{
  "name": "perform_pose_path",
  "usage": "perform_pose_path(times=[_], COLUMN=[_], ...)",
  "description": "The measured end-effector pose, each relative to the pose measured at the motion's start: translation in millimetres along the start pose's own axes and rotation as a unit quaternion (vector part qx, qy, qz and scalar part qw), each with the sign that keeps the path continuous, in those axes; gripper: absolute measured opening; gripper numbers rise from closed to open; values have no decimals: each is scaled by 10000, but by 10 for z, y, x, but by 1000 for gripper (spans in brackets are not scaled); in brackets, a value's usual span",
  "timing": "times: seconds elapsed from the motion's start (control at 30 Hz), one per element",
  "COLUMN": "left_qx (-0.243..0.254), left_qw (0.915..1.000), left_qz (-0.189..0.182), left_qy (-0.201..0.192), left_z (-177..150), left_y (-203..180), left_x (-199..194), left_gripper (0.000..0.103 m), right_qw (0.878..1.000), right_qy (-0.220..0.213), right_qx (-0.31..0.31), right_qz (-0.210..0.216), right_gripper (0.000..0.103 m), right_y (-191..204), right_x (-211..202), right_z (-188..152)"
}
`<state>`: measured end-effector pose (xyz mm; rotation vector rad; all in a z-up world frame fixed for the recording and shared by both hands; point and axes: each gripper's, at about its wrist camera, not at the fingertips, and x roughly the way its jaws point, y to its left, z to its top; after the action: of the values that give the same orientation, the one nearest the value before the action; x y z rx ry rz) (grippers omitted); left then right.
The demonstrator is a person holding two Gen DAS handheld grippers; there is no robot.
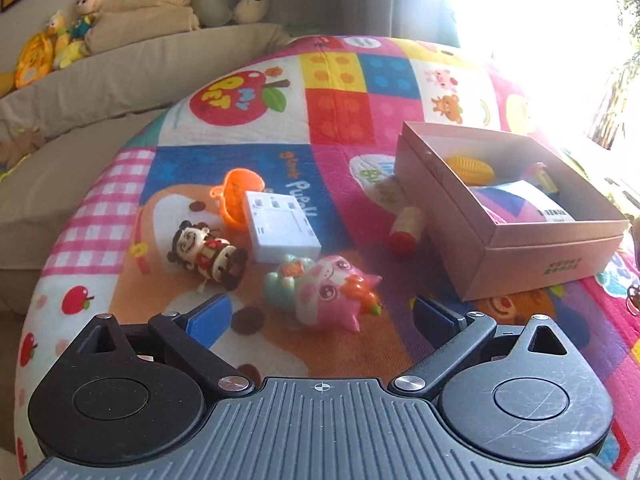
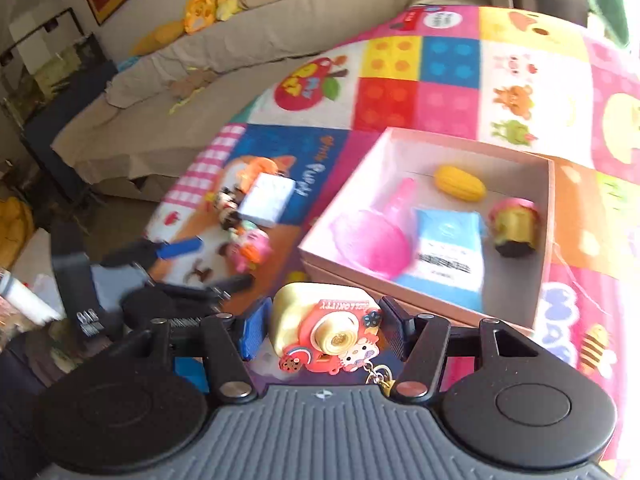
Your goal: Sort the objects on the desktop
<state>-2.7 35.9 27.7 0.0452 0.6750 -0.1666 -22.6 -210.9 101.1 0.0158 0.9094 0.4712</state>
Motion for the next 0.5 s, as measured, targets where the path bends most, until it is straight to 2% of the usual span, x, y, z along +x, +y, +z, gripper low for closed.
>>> perform_pose_path(times=[0.07,0.13,0.2,0.33,0.37,0.5], left_qx=[-100,-213,-268,-334,-312,-144], left_qw=[9999,9998,9996,9994,9995,9994], left_qz=[8,34,76,71,95,301], left_qy=[19,6,50,72,32,-55], left_z=[36,62,78,102,106,108], left_y=[-13,-23,-31,-66,-86,-204], left_x=[51,122,192,313,327,388], left_gripper=[101,101,101,101,101,101], right_qw=[9996,9997,9987,9899,9872,9794], right_qy=[-22,-126,-423,-1117,-1220,-1381], right_qx=[-84,45,247,855,981,995], right_qz=[-285,-213,-159,-197,-300,-1083], right_gripper=[60,65,79,96,100,101], right_y=[-69,-160,-216,-371,-416,-522], right_x=[61,103,79,13,8,46], right_z=[-204,-363,-517,-831,-912,-1210])
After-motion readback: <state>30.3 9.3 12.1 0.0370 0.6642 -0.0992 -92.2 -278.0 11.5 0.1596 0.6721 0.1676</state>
